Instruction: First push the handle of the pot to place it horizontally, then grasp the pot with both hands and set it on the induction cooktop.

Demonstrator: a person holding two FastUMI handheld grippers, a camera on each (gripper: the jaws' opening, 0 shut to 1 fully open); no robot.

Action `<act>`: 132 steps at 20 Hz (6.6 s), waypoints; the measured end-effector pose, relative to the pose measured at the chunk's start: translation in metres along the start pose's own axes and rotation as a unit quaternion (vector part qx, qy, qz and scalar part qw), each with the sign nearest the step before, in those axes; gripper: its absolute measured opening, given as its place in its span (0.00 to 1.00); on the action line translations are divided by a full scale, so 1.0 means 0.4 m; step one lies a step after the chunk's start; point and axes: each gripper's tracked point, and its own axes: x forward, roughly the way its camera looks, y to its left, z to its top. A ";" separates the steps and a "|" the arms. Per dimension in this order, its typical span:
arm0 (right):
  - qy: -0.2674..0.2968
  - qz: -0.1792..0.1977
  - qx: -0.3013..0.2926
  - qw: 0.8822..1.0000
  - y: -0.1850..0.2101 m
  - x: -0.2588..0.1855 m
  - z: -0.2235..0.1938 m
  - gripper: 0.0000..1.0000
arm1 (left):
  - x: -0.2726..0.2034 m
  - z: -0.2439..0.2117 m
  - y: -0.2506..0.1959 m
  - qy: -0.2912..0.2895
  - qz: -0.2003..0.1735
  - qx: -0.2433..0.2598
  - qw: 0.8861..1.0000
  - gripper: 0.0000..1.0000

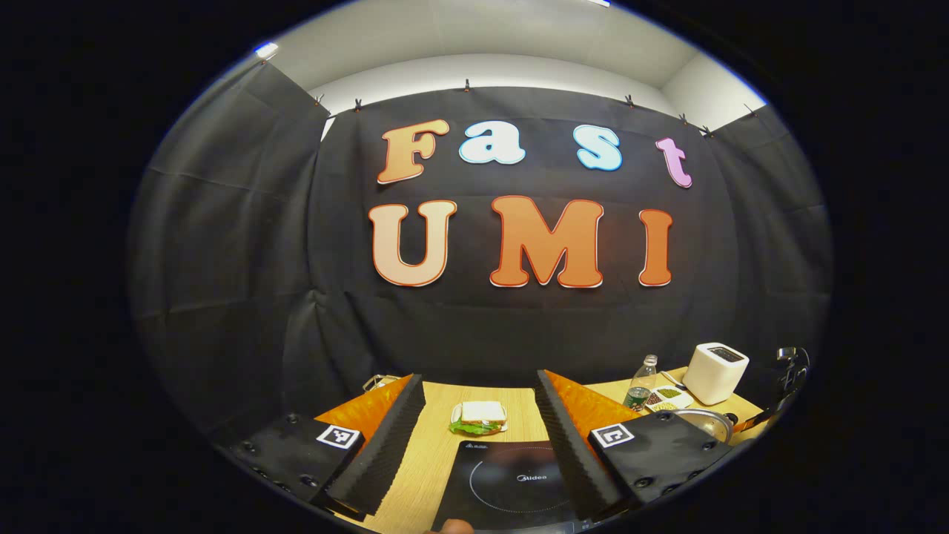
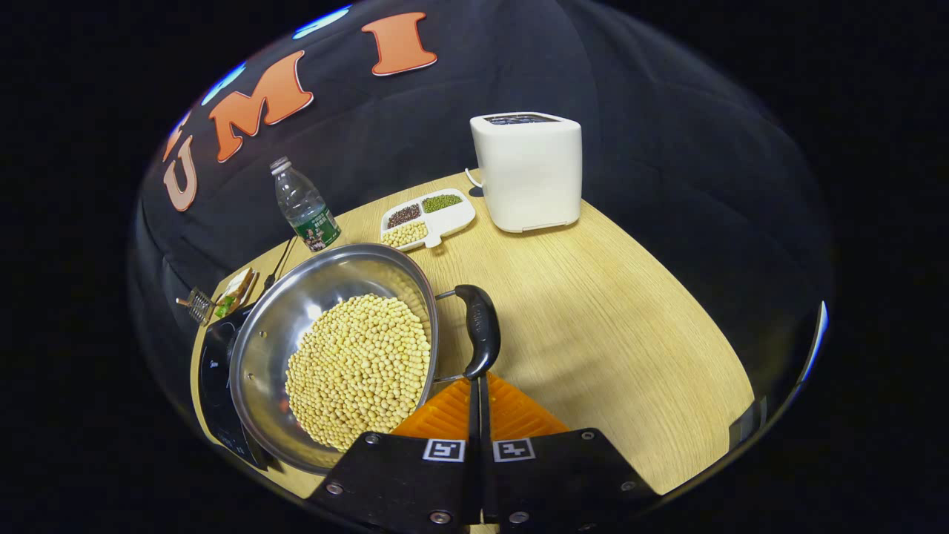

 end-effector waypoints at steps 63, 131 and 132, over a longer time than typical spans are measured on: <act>-0.047 0.042 -0.025 0.998 -0.037 0.126 0.147 0.53 | 0.214 -0.772 -0.733 0.319 -0.138 -0.005 0.938 0.64; -0.244 0.117 -0.113 0.956 0.619 -0.435 0.279 0.94 | 0.032 -0.047 0.183 0.052 0.033 -0.008 0.998 0.96; -0.258 0.115 -0.114 0.953 0.589 -0.468 0.300 0.94 | 0.017 0.006 0.189 0.033 0.037 -0.004 0.999 0.98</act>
